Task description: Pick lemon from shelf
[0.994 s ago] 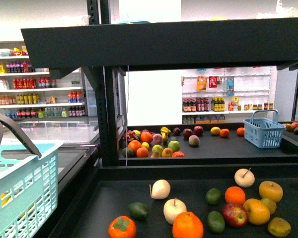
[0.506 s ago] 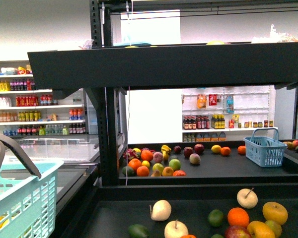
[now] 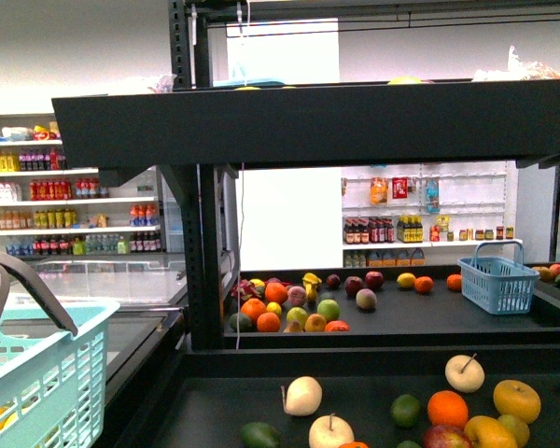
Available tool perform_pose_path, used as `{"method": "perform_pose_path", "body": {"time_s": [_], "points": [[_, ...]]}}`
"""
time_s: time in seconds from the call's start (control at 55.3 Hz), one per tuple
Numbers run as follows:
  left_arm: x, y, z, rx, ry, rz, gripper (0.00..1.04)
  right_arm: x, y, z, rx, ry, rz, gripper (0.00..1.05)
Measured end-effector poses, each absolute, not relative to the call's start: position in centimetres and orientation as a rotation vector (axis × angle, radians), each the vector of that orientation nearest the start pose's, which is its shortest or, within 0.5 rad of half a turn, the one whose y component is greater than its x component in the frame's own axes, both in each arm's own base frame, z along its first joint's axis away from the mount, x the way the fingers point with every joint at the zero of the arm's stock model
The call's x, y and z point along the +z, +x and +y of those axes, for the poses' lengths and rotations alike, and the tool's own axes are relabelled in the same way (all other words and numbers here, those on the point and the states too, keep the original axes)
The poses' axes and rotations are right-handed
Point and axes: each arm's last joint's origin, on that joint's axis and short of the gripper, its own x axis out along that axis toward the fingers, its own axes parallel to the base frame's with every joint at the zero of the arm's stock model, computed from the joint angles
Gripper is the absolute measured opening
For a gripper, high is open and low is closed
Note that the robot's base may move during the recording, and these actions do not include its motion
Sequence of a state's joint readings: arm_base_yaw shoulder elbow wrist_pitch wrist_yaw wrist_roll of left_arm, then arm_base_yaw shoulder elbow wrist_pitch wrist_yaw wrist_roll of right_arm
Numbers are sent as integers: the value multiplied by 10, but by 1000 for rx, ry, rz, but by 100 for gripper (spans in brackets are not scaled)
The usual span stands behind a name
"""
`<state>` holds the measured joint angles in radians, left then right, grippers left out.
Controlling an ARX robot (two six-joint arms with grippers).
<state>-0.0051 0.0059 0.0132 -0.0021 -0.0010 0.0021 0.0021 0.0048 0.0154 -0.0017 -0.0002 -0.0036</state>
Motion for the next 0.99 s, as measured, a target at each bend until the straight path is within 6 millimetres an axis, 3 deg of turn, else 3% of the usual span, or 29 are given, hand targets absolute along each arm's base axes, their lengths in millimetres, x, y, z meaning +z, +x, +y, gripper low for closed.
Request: {"method": "perform_pose_path", "body": {"time_s": [0.145, 0.994], "points": [[167, 97, 0, -4, 3, -5, 98, 168, 97, 0, 3, -4, -9, 97], [167, 97, 0, -4, 2, -5, 97, 168, 97, 0, 3, -4, -9, 97]]}}
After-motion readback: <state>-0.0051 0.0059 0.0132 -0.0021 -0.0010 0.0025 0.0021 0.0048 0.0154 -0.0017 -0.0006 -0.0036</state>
